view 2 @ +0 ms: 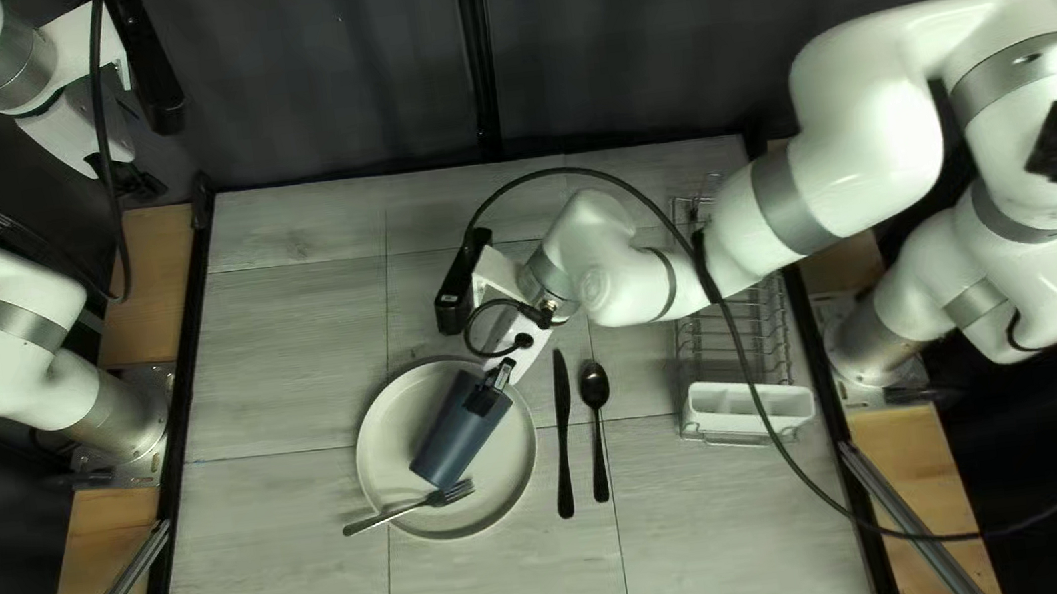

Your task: Pick up and place plate onto table. Place down one fork to the left of the plate. Place spoon and knife to the right of the plate. Place cup above the knife and spoon

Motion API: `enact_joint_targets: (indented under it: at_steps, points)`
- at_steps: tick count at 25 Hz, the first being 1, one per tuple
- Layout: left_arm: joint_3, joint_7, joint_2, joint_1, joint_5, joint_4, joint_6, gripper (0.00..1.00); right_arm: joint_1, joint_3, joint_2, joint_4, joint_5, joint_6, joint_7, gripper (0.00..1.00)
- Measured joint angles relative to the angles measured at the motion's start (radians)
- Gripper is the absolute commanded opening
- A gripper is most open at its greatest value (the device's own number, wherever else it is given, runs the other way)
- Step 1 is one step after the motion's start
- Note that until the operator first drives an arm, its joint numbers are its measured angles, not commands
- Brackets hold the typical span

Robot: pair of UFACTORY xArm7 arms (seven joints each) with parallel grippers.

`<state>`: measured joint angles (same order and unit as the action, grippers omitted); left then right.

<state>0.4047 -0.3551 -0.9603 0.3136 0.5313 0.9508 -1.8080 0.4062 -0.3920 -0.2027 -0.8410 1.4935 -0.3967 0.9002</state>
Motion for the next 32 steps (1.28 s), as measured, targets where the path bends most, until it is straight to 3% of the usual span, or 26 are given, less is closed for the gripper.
enact_joint_targets:
  at_steps: [15, 17, 26, 32]
  points:
    - [0.000, 0.000, 0.000, 0.000, 0.000, 0.000, 0.000, 1.00, 0.024, 0.050, -0.105, -0.035, 0.223, 0.018, 0.129, 1.00]
    - [0.000, 0.000, 0.000, 0.000, 0.000, 0.000, 0.000, 1.00, 0.026, 0.055, -0.115, -0.043, 0.247, 0.014, 0.149, 0.00]
    - [0.000, 0.000, 0.000, 0.000, 0.000, 0.000, 0.000, 1.00, 0.061, 0.070, -0.045, -0.035, 0.273, 0.062, 0.179, 0.00]
    - [0.000, 0.000, 0.000, 0.000, 0.000, 0.000, 0.000, 1.00, 0.075, 0.070, 0.049, -0.013, 0.121, 0.086, 0.093, 0.00]
